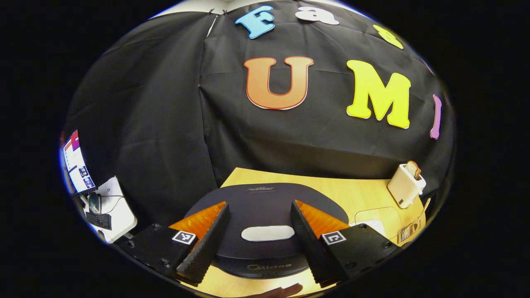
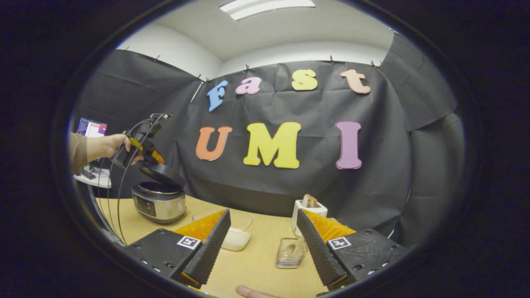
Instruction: Close the left gripper, press the button to open the rice cooker; take a wooden spoon from the chopstick holder with the right hand, scoop a spoonful of rice and pour it into the rice cooker, then put the wooden spoon back into the chopstick holder.
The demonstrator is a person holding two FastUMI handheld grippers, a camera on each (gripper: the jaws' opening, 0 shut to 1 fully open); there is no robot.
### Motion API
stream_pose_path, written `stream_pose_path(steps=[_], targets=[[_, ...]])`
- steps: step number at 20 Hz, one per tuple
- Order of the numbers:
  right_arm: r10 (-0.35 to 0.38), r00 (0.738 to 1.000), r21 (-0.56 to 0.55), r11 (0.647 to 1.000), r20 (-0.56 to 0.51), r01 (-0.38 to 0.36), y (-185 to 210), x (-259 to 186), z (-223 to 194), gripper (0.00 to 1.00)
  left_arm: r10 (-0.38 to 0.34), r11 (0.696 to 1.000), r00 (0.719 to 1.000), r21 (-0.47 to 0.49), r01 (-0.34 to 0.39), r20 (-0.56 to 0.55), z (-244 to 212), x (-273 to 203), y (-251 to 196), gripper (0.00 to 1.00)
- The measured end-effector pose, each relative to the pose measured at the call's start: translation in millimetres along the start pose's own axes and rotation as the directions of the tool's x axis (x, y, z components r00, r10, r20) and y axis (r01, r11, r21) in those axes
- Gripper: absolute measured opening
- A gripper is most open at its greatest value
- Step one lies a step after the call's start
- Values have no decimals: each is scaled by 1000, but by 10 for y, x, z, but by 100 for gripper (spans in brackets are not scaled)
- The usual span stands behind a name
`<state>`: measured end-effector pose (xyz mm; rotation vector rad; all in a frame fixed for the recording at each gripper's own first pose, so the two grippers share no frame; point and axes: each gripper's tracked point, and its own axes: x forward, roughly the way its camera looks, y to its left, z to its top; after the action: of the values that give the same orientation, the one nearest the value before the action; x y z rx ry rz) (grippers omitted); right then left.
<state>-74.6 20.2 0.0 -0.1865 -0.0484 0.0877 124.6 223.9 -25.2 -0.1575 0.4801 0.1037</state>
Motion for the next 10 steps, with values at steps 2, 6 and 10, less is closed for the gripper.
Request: stream_pose_path(steps=[2,6,10], targets=[[1,1000,1,1000,-7,-1,-6,15,-35,95,2,1000,1000,9,-2,-11,-89,3,-10,93],[-1,999,15,1000,-34,2,-20,58,-93,95,-16,1000,997,-2,16,-81,-375,-41,-41,93],[-1,1000,19,1000,-28,1,-27,46,-65,95,-47,999,991,10,49,-126,-557,-122,-113,93]])
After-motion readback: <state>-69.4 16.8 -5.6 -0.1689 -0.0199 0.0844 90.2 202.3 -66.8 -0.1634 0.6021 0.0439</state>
